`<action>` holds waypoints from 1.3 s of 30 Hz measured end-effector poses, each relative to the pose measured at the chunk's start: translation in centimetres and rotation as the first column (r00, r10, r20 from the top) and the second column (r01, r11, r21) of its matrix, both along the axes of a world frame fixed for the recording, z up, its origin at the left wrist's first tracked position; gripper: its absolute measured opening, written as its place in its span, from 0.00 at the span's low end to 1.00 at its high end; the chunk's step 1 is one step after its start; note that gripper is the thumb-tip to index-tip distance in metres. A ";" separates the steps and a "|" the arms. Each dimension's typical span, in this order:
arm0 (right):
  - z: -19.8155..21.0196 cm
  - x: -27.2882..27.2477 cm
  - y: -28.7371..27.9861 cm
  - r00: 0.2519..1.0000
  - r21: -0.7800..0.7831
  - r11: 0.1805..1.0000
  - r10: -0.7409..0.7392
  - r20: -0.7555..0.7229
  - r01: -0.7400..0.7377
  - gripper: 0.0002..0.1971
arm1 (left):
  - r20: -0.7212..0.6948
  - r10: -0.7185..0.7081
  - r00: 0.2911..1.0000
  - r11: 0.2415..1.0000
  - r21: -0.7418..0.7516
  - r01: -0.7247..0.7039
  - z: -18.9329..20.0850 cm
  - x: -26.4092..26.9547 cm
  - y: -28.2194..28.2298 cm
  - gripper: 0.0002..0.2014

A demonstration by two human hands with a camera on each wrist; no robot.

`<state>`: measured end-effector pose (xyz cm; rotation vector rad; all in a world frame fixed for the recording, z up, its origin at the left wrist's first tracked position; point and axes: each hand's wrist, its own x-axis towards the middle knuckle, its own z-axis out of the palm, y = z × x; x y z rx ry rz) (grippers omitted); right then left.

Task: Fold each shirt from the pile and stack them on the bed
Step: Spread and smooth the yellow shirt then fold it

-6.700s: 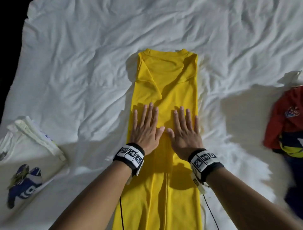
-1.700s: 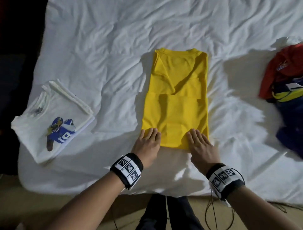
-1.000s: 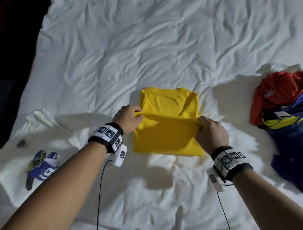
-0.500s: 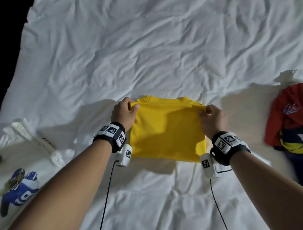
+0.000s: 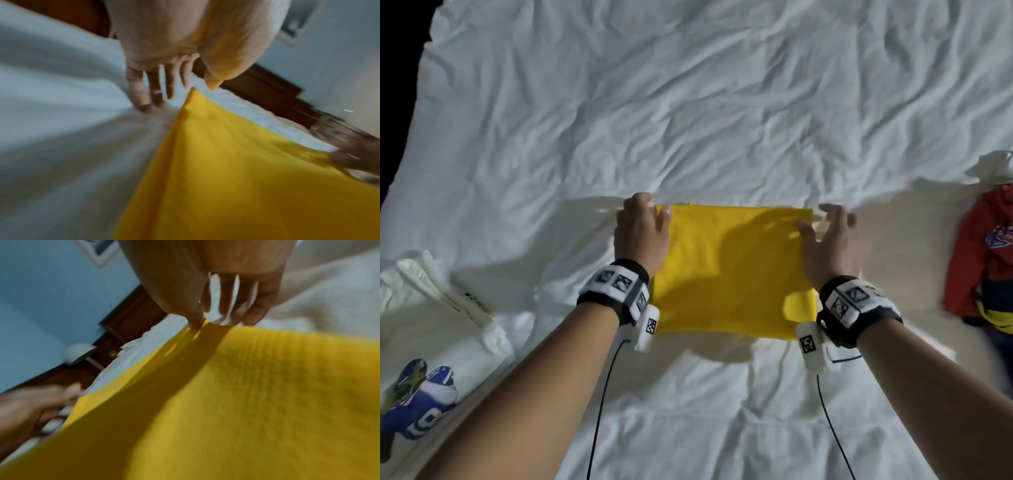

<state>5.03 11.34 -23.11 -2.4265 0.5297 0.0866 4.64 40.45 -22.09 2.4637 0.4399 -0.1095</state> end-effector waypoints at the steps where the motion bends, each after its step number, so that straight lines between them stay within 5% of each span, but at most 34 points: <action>1: 0.5 -1.1 0.8 0.996 -0.093 0.994 0.056 0.063 -0.050 0.22 | -0.003 -0.059 0.998 0.993 0.101 0.059 0.7 -1.0 -1.1 0.26; 4: 1.4 -5.6 5.4 0.924 -0.256 0.916 0.352 0.148 -0.308 0.29 | 0.015 -0.366 0.931 0.889 0.301 0.345 1.4 -5.1 -5.3 0.30; 6: 0.4 -8.0 8.3 0.844 -0.275 0.813 0.537 0.013 -0.513 0.31 | -0.106 -0.527 0.843 0.785 0.321 0.531 -0.4 -7.1 -6.6 0.34; 8: -1.3 -8.9 9.1 0.814 -0.258 0.774 0.570 -0.115 -0.578 0.32 | -0.227 -0.547 0.806 0.732 0.336 0.592 -2.8 -7.6 -6.0 0.36; 15: -4.2 -7.7 4.4 0.809 -0.320 0.745 0.562 -0.172 -0.585 0.31 | -0.231 -0.461 0.857 0.772 0.372 0.516 -5.1 -7.2 -1.8 0.31; 21: -4.2 -5.9 2.1 0.922 -0.322 0.874 0.289 -0.259 -0.364 0.34 | -0.246 -0.196 0.949 0.890 0.362 0.278 -4.3 -5.8 -0.5 0.33; 24: -2.4 -4.3 4.3 0.934 -0.363 0.860 0.323 -0.154 -0.358 0.35 | -0.166 -0.371 0.914 0.828 0.386 0.406 -2.6 -4.1 -3.5 0.34; 27: -2.5 -3.5 5.9 0.770 -0.350 0.697 0.623 -0.136 -0.626 0.32 | -0.232 -0.590 0.773 0.679 0.376 0.631 -2.9 -3.1 -6.4 0.33; 29: -3.6 -3.4 5.1 0.742 -0.313 0.676 0.641 -0.198 -0.667 0.31 | -0.306 -0.573 0.760 0.665 0.367 0.650 -4.1 -2.9 -5.9 0.33; 33: -4.8 -3.9 2.5 0.795 -0.322 0.727 0.565 -0.219 -0.606 0.31 | -0.288 -0.485 0.826 0.754 0.341 0.562 -5.0 -3.3 -3.4 0.33; 37: -4.6 -5.0 1.9 0.907 -0.270 0.868 0.376 -0.189 -0.416 0.32 | -0.304 -0.300 0.904 0.869 0.305 0.390 -4.2 -4.7 -2.7 0.33; 39: -3.6 -6.5 2.8 0.942 -0.261 0.905 0.314 -0.121 -0.335 0.33 | -0.213 -0.324 0.922 0.861 0.338 0.380 -3.3 -6.6 -3.4 0.33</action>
